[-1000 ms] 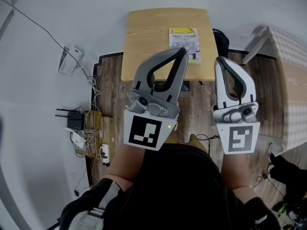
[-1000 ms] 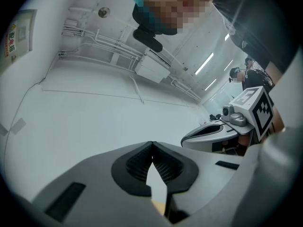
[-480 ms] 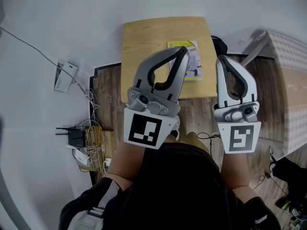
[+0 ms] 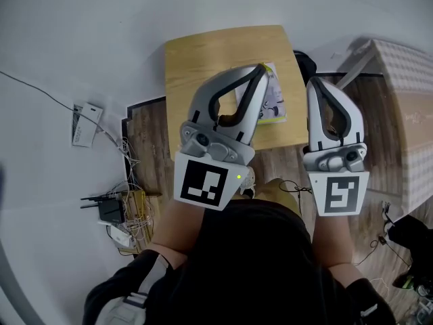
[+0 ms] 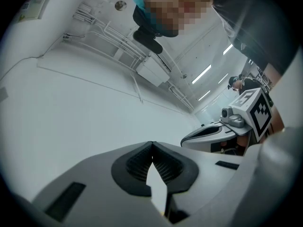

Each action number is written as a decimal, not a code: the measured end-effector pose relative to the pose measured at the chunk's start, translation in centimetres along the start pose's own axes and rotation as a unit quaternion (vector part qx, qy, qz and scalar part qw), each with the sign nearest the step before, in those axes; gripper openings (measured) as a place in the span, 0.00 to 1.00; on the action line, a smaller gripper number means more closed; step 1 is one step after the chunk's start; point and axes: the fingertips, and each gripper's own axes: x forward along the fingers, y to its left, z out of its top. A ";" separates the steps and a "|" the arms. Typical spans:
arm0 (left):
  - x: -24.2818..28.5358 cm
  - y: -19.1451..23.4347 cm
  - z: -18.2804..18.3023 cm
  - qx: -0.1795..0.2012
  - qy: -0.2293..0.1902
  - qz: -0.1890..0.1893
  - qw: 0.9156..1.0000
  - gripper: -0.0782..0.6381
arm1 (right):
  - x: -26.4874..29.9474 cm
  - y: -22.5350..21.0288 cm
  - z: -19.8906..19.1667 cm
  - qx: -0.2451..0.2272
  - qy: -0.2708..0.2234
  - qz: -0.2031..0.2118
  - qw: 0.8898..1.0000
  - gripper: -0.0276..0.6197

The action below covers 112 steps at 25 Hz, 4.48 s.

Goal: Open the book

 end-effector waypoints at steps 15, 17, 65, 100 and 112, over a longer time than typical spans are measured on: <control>1.6 1.5 -2.9 -0.010 0.010 -0.014 1.000 0.12 | 2.1 -0.6 -1.9 0.000 0.021 -0.013 1.000 0.09; 1.8 1.4 -3.3 -0.010 0.014 -0.017 1.000 0.12 | 2.2 -0.7 -2.2 0.000 0.022 -0.014 1.000 0.09; 10.1 0.7 -8.8 0.013 0.087 0.055 0.995 0.12 | 7.5 -7.6 -8.8 0.073 -0.018 0.061 0.995 0.09; 10.3 1.3 -12.5 0.001 0.120 0.066 0.991 0.12 | 9.5 -5.4 -13.1 0.086 0.020 0.122 0.989 0.09; 10.7 1.1 -13.0 0.002 0.119 0.051 0.992 0.12 | 10.2 -4.3 -14.5 0.082 0.044 0.134 0.987 0.09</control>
